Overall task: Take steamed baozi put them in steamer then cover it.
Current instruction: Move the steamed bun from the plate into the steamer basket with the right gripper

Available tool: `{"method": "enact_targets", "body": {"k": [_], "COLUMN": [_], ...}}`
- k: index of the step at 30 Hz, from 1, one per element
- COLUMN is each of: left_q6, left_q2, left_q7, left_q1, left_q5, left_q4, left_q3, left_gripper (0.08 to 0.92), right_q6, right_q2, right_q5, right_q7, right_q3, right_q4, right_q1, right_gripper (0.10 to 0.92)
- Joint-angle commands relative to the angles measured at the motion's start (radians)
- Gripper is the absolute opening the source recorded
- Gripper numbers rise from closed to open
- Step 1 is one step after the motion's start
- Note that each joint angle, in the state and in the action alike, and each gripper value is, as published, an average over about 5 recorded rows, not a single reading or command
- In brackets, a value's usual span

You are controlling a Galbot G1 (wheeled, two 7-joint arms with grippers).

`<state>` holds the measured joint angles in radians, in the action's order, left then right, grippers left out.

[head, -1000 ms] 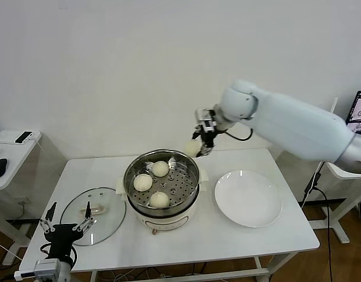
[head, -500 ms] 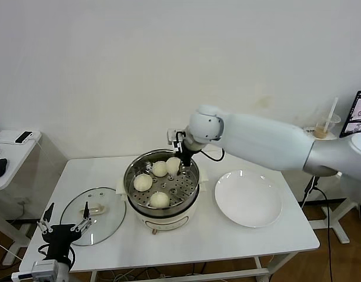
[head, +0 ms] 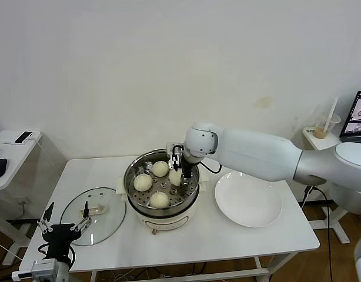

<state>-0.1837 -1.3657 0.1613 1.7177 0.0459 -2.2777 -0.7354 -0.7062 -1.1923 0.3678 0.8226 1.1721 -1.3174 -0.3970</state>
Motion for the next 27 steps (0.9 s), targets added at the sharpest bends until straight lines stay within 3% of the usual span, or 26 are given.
{"method": "enact_targets", "body": {"k": [1, 9, 17, 23, 27], "left_q6": [0.0, 0.0, -0.001, -0.002, -0.001], "left_q2": [0.0, -0.002, -0.005, -0.007, -0.01], "left_q7": [0.0, 0.0, -0.001, -0.001, -0.001], "left_q1": [-0.002, -0.002, -0.004, -0.006, -0.006], "left_q5": [0.001, -0.002, -0.002, -0.001, -0.001], "left_q4": [0.0, 0.001, 0.001, -0.002, 0.0], "left_q3": [0.0, 0.002, 0.003, 0.01, 0.013], "left_gripper": [0.823, 0.823, 0.823, 0.823, 0.823], "right_q6": [-0.02, -0.02, -0.021, -0.021, -0.021], "right_q2": [-0.011, -0.014, 0.021, 0.097, 0.188], "right_q5": [-0.021, -0.015, -0.002, 0.002, 0.053], "right_q7": [-0.004, -0.017, -0.003, -0.01, -0.126], "right_q3": [0.004, -0.019, -0.047, -0.094, -0.157], "right_q4": [0.006, 0.006, -0.03, -0.097, -0.196], "right_q1": [0.022, 0.034, -0.01, -0.045, -0.009], "right_gripper": [0.645, 0.664, 0.816, 0.823, 0.823]}}
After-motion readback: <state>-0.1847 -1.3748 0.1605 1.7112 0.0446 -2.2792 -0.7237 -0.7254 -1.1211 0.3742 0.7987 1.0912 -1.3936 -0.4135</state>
